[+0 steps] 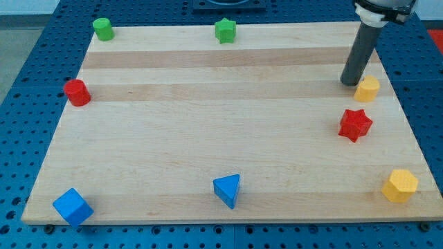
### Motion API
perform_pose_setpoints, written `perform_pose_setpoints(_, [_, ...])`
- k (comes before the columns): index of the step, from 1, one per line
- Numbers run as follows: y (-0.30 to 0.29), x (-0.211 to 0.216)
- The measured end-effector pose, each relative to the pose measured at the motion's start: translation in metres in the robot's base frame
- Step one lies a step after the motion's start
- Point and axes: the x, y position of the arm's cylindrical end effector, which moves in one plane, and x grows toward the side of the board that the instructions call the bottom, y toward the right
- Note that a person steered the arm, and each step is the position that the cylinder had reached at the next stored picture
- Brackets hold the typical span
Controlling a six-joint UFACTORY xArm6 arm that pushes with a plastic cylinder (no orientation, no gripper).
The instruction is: Place the red star and the yellow heart in a vertical line
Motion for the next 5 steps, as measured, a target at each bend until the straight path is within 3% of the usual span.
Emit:
perform_pose_setpoints(2, [0.003,-0.007])
perform_pose_setpoints(5, [0.053,-0.002])
